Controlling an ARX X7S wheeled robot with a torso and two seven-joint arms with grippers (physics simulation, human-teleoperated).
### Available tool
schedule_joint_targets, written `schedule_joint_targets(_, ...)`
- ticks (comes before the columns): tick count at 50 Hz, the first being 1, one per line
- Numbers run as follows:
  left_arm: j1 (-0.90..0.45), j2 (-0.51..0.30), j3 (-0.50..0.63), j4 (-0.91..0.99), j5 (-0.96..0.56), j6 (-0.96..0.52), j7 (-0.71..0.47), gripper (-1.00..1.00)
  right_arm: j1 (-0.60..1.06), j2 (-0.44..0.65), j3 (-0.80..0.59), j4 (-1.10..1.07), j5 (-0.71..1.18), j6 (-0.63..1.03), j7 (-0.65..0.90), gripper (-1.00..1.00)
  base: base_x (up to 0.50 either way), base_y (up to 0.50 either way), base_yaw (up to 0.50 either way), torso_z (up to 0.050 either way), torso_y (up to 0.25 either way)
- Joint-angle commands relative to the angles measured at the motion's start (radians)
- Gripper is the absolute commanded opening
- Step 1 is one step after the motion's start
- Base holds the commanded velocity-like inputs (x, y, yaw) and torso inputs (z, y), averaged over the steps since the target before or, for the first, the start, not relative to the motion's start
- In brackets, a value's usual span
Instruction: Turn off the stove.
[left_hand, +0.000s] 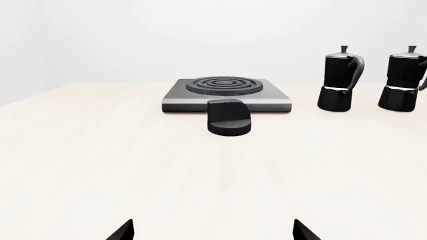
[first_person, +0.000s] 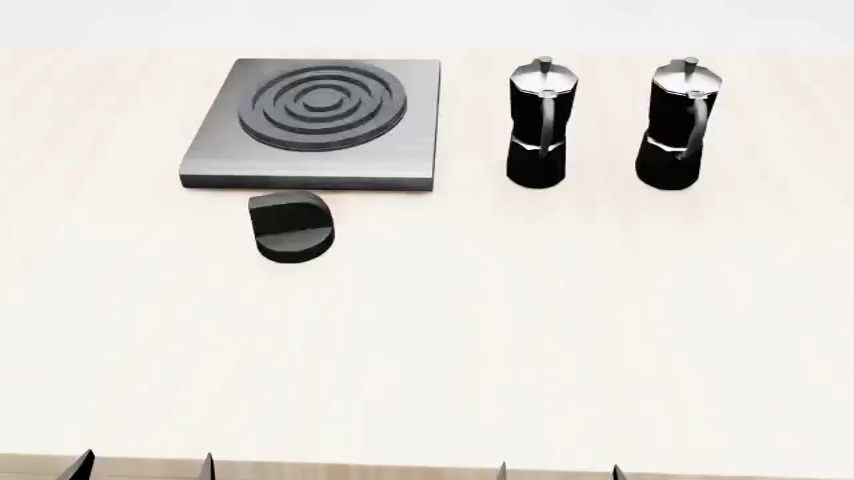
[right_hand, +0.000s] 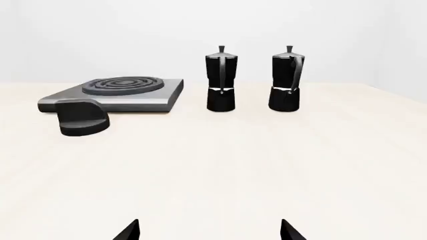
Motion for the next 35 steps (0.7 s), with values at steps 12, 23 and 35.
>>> schedule_joint_targets(12, 0.002, -0.048, 0.063, 0.001, -0.023, 0.005, -0.065, 1.00, 0.004, 0.046, -0.060, 0.006, 0.045, -0.001, 0.056, 1.00, 0.00, 0.00, 0.00, 0.000, 0.000)
schedule_joint_targets(23, 0.045, -0.073, 0.087, 0.056, -0.022, 0.104, -0.089, 1.00, -0.008, 0.059, -0.091, -0.133, 0.024, 0.104, 0.116, 1.00, 0.00, 0.00, 0.00, 0.000, 0.000)
schedule_joint_targets(35, 0.134, -0.102, 0.078, 0.356, -0.025, 0.037, -0.132, 1.00, -0.040, 0.075, -0.132, -0.367, -0.046, 0.255, 0.187, 1.00, 0.00, 0.00, 0.00, 0.000, 0.000)
